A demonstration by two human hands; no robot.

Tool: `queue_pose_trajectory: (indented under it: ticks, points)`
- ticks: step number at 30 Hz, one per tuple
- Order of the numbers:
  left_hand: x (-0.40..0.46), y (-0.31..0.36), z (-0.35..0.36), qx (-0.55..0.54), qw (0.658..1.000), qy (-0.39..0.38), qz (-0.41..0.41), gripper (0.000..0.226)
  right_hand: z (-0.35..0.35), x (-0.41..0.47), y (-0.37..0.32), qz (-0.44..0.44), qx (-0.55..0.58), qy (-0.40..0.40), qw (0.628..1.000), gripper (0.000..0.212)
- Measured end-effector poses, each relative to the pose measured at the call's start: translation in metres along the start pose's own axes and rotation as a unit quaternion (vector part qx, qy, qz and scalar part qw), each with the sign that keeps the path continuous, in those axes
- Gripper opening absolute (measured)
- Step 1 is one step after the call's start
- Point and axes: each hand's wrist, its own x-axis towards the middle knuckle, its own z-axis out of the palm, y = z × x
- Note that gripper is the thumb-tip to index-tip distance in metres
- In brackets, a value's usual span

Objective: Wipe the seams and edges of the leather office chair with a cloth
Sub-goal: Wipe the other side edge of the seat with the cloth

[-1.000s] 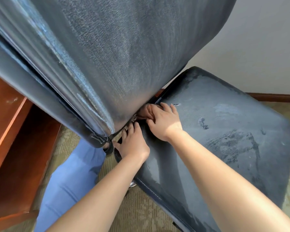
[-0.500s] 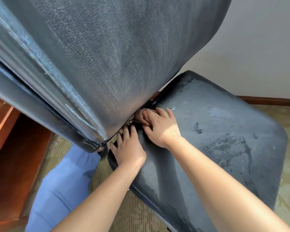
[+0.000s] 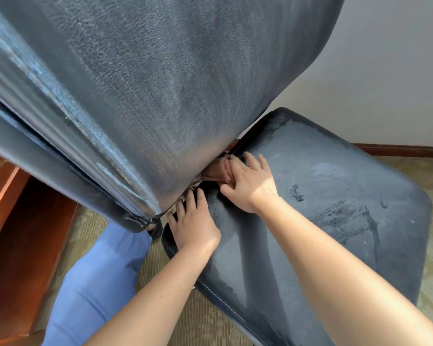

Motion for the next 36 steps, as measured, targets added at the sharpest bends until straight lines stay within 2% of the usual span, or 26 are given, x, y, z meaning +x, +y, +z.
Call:
queue_pose_trajectory:
  ticks: [4, 8, 10, 12, 16, 21, 25, 28, 32, 36]
  points:
    - [-0.001, -0.002, -0.001, -0.002, 1.0, 0.003, 0.007, 0.08, -0.001, 0.018, 0.011, 0.05, -0.002, -0.042, 0.998, 0.068]
    - [-0.003, 0.0, -0.001, -0.003, 1.0, 0.01, 0.004, 0.078, 0.001, 0.007, 0.005, -0.021, 0.047, -0.011, 0.999, 0.051]
    - [-0.002, 0.0, -0.002, -0.005, 1.0, 0.007, 0.008, 0.078, -0.001, 0.002, 0.006, -0.068, 0.034, -0.013, 0.997, 0.05]
    - [-0.001, -0.003, -0.002, -0.01, 1.0, 0.004, 0.019, 0.081, -0.005, 0.008, 0.014, -0.065, 0.01, -0.027, 0.997, 0.057]
    - [-0.002, -0.012, -0.005, -0.032, 0.999, -0.011, 0.035, 0.084, -0.007, 0.021, 0.01, 0.004, 0.017, -0.046, 0.999, 0.063]
    - [-0.004, -0.013, -0.012, -0.062, 0.997, -0.025, 0.032, 0.083, -0.014, 0.013, 0.005, -0.053, 0.005, -0.061, 0.997, 0.056]
    - [-0.004, -0.015, -0.013, -0.057, 0.997, -0.026, 0.04, 0.084, -0.012, 0.025, 0.005, -0.016, -0.023, -0.063, 0.998, 0.07]
    - [-0.004, -0.018, -0.014, -0.062, 0.997, -0.031, 0.041, 0.084, -0.007, 0.025, -0.005, -0.028, 0.014, -0.061, 0.998, 0.077]
    - [-0.007, -0.02, -0.012, -0.091, 0.995, -0.02, 0.035, 0.083, -0.002, 0.01, -0.015, -0.07, 0.054, -0.046, 0.995, 0.061]
    - [-0.016, -0.027, -0.01, -0.134, 0.991, 0.0, 0.026, 0.075, -0.003, 0.012, -0.009, -0.092, 0.006, -0.041, 0.995, 0.037]
